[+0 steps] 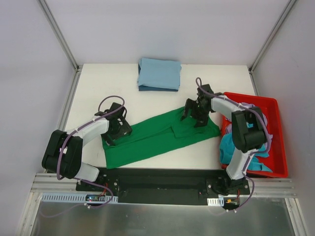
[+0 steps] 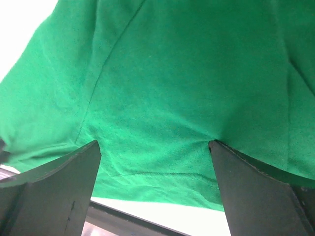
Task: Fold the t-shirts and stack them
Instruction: Rotate the tshirt 45 degrees
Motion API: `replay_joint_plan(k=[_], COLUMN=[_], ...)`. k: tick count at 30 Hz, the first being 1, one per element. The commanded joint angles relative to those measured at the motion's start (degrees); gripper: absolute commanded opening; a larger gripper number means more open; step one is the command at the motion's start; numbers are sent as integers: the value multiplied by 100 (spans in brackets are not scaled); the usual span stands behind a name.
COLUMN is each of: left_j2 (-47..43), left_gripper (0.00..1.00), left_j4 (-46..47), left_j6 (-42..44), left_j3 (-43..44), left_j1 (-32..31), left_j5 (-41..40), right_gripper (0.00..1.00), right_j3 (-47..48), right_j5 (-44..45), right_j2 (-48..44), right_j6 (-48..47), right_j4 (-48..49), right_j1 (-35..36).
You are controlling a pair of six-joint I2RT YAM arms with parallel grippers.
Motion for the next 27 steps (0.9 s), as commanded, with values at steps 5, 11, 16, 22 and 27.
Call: replay_joint_plan(k=[5, 11, 16, 22, 27], left_j2=[367, 376, 446, 596, 88], left_gripper=[99, 99, 99, 99, 99], left_j4=[3, 3, -6, -6, -41], left_j6=[-791, -1186, -1257, -871, -625], left_j3=[160, 274, 555, 1082, 1022], left_j1=[-698, -1015, -1226, -1226, -1226], left_j5=[338, 443, 285, 215, -162], right_gripper=[96, 96, 96, 96, 96], right_j3=[2320, 4068, 5326, 6391, 6638], right_j5=[-649, -1081, -853, -1178, -546], right_j2=[1851, 2844, 3548, 3655, 2804], right_j6=[-989, -1033, -1498, -2428, -3141], right_j4=[-837, -1450, -2085, -2392, -2577], right_j1=[-1001, -1484, -1722, -1696, -1407])
